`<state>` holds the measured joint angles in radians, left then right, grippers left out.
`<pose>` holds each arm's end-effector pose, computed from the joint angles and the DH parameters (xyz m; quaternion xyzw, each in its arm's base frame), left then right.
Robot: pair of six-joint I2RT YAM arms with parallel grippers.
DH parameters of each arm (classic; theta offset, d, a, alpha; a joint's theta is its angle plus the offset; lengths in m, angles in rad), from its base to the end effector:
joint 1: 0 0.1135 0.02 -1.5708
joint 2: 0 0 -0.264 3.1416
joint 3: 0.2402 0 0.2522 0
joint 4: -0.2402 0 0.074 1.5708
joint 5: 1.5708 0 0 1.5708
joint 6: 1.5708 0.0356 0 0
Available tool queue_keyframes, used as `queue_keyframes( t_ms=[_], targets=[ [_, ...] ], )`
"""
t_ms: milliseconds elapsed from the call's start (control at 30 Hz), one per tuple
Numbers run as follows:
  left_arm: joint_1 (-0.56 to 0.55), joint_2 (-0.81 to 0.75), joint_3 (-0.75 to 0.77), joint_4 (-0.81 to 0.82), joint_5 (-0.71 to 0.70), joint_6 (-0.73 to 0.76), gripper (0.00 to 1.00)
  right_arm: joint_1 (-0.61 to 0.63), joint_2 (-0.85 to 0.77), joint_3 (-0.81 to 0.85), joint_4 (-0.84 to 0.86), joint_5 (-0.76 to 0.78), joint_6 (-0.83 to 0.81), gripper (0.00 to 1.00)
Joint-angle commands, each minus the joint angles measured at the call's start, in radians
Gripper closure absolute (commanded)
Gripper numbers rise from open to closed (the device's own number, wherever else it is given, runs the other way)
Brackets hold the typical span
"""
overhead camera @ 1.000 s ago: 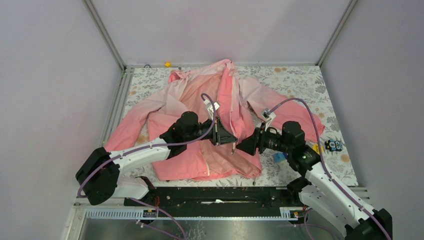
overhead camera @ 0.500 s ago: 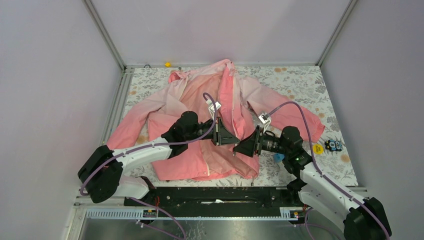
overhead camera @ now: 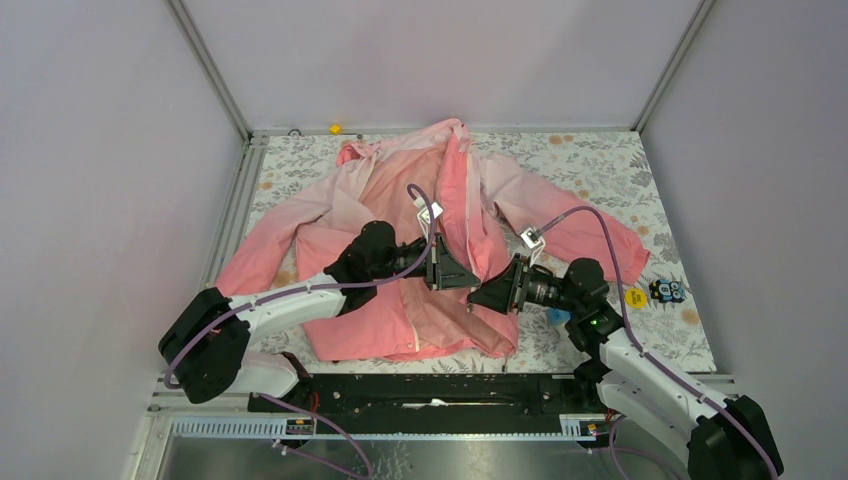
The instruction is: Zip up the jacket
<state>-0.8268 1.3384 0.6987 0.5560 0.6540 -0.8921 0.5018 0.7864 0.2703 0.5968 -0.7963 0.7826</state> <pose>0.1828 -0.2306 0.2638 0.1946 0.7038 -0.6399 0.2394 0.1410 0.1064 0.2396 -0.1947 0.6587 0.6163 0.3851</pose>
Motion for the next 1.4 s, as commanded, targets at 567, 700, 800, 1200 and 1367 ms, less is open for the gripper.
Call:
queue_keyframes(
  t_ms=[567, 700, 800, 1200, 1367],
  targets=[
    [0.008, -0.004, 0.004, 0.099, 0.054, 0.002, 1.00, -0.003, -0.030, -0.084, 0.236, 0.034, 0.185, 0.74],
    [0.008, 0.001, 0.004, 0.106, 0.059, -0.002, 1.00, -0.003, -0.017, -0.086, 0.250, 0.034, 0.191, 0.89],
    [0.008, 0.001, 0.005, 0.108, 0.060, -0.005, 1.00, -0.003, -0.011, -0.093, 0.265, 0.037, 0.188, 1.00],
    [0.008, -0.021, 0.029, 0.031, 0.056, 0.029, 1.00, -0.003, 0.015, -0.036, 0.104, 0.067, 0.051, 0.66],
    [0.008, -0.037, 0.043, -0.066, 0.024, 0.083, 1.00, -0.003, -0.081, -0.022, -0.018, 0.070, 0.002, 0.65]
  ],
)
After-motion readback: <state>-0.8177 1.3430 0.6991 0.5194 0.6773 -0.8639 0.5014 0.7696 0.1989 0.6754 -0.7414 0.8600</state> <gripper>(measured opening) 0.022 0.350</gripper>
